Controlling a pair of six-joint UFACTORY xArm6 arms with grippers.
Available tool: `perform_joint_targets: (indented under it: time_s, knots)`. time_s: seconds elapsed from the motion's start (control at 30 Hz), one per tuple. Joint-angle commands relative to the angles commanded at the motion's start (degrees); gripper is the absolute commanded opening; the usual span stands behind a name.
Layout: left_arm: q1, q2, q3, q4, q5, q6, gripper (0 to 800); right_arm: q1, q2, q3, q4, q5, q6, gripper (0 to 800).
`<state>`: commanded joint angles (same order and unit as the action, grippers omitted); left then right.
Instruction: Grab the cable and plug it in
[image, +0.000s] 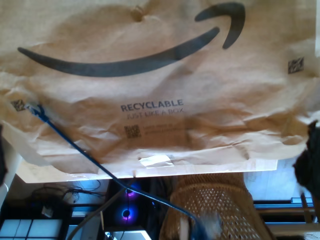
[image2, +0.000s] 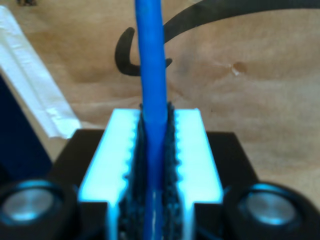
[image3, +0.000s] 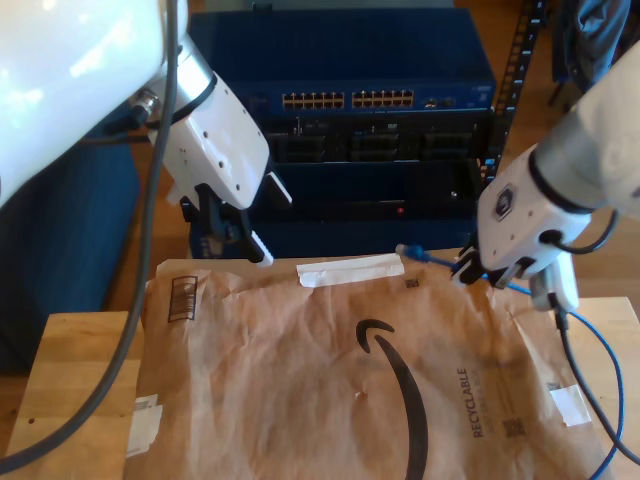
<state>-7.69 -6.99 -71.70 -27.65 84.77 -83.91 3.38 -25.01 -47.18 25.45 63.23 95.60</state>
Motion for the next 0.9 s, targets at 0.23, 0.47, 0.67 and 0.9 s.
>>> perform_joint_targets:
  time_s: [0.23, 0.47, 0.67, 0.9]
  knots:
    - [-1.1, -0.1, -1.4, -3.4, 0.2, 0.5, 800, -4.9, -1.3, -7.5, 10.0, 7.1, -0.4, 2]
    - [-1.0, -0.2, -5.3, -10.2, 2.2, 2.6, 800, -9.4, -1.6, -14.1, 18.4, 12.9, -0.4, 2]
    - [-0.7, -0.3, -9.8, -17.4, 5.6, 2.7, 800, -12.7, -3.9, -16.9, 24.4, 16.3, -0.4, 2]
    - [1.0, -0.3, -13.8, -25.8, 7.7, 2.5, 800, -13.1, -6.9, -18.0, 26.4, 17.4, -0.4, 2]
